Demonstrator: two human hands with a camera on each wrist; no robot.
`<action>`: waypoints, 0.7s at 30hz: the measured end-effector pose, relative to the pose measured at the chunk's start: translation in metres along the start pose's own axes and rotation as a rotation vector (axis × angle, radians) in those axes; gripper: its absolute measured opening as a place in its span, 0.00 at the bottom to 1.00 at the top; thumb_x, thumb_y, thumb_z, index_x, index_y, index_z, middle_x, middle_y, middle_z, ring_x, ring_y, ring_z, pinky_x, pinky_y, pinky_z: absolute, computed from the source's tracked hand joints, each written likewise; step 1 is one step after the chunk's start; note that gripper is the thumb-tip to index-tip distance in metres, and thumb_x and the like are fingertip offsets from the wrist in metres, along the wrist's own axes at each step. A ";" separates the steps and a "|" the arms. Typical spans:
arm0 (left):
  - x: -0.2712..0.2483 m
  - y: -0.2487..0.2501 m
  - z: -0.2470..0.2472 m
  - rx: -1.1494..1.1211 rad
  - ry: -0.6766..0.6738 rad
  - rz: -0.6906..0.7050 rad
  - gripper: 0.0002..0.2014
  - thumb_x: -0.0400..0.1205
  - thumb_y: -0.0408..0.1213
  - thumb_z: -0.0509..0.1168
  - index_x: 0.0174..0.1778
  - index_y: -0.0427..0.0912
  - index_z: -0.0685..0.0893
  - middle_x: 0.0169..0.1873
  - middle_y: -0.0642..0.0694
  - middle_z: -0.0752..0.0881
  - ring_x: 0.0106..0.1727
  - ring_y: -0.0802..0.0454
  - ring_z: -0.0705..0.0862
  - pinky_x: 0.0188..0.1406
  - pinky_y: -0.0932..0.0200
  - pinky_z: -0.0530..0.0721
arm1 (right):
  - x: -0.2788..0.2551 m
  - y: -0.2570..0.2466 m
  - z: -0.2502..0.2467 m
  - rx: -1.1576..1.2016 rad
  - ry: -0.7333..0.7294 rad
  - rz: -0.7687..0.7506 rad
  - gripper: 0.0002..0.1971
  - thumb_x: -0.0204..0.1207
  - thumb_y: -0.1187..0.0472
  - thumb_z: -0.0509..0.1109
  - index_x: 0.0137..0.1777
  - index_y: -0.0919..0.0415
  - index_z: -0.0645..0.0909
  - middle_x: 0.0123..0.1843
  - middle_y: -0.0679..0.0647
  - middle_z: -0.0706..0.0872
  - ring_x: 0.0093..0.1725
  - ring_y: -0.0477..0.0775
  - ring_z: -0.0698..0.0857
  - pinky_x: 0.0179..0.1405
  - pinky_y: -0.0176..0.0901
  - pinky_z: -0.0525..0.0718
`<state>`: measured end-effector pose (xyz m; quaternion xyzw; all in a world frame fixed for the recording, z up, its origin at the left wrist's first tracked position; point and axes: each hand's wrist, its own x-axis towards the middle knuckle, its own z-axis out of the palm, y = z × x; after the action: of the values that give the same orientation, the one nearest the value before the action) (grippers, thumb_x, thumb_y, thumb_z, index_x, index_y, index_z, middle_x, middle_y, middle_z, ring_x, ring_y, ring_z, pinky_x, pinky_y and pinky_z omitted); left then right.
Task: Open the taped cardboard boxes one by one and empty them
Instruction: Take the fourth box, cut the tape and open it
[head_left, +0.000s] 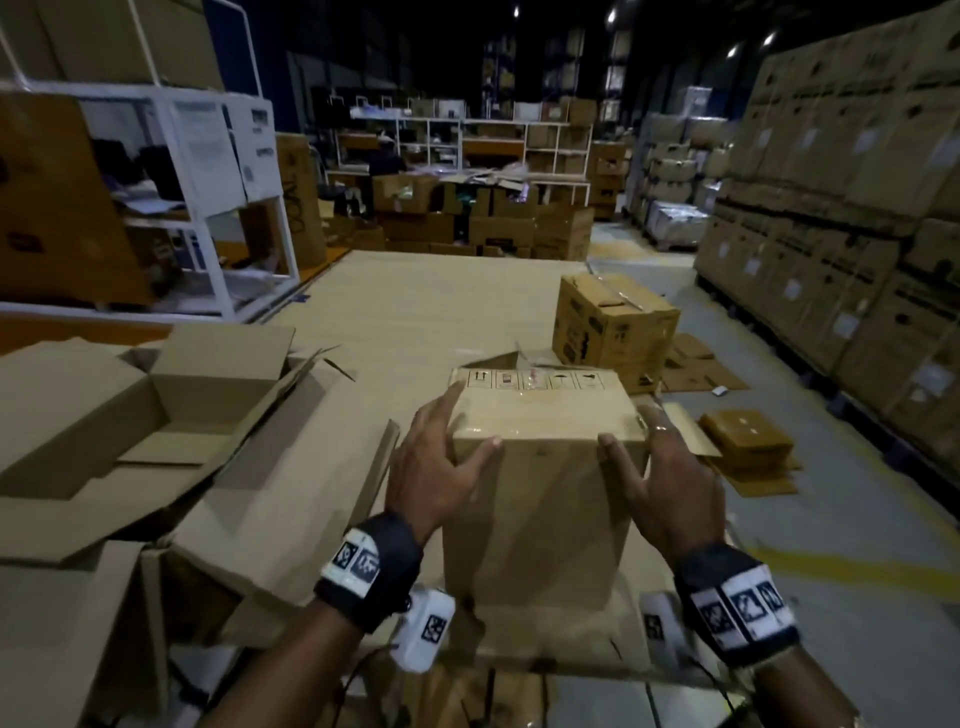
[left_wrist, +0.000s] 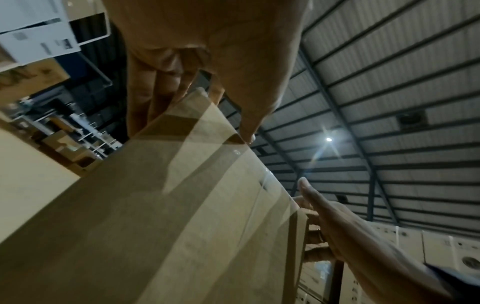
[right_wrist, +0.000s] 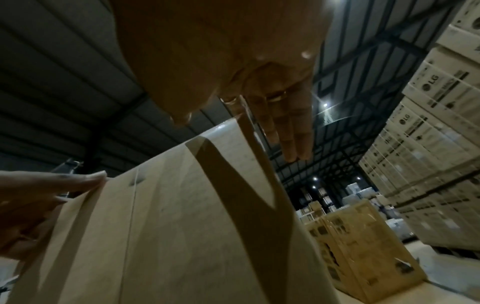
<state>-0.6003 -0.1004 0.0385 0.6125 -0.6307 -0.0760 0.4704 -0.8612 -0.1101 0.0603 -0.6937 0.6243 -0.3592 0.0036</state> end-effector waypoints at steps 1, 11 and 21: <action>0.009 0.007 -0.003 0.057 -0.028 -0.008 0.35 0.79 0.61 0.70 0.82 0.61 0.69 0.76 0.51 0.75 0.71 0.55 0.78 0.62 0.62 0.76 | 0.009 -0.002 0.000 -0.033 -0.028 0.001 0.33 0.82 0.33 0.57 0.79 0.54 0.70 0.75 0.56 0.80 0.63 0.63 0.85 0.46 0.46 0.75; 0.023 0.003 -0.017 0.082 -0.323 -0.072 0.34 0.81 0.69 0.60 0.83 0.63 0.68 0.78 0.51 0.78 0.75 0.48 0.79 0.64 0.61 0.72 | 0.038 0.006 0.014 0.010 -0.292 0.021 0.37 0.74 0.22 0.56 0.82 0.34 0.66 0.73 0.55 0.80 0.70 0.58 0.79 0.59 0.52 0.79; -0.017 -0.006 -0.034 -0.043 -0.258 0.179 0.41 0.75 0.54 0.78 0.84 0.53 0.69 0.71 0.63 0.74 0.61 0.68 0.73 0.56 0.87 0.72 | -0.032 0.010 0.000 0.250 -0.104 -0.090 0.39 0.71 0.37 0.76 0.82 0.38 0.67 0.78 0.49 0.73 0.68 0.45 0.75 0.59 0.47 0.86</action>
<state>-0.5762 -0.0705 0.0448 0.5287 -0.7362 -0.1251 0.4035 -0.8687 -0.0847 0.0397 -0.7328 0.5419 -0.3976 0.1064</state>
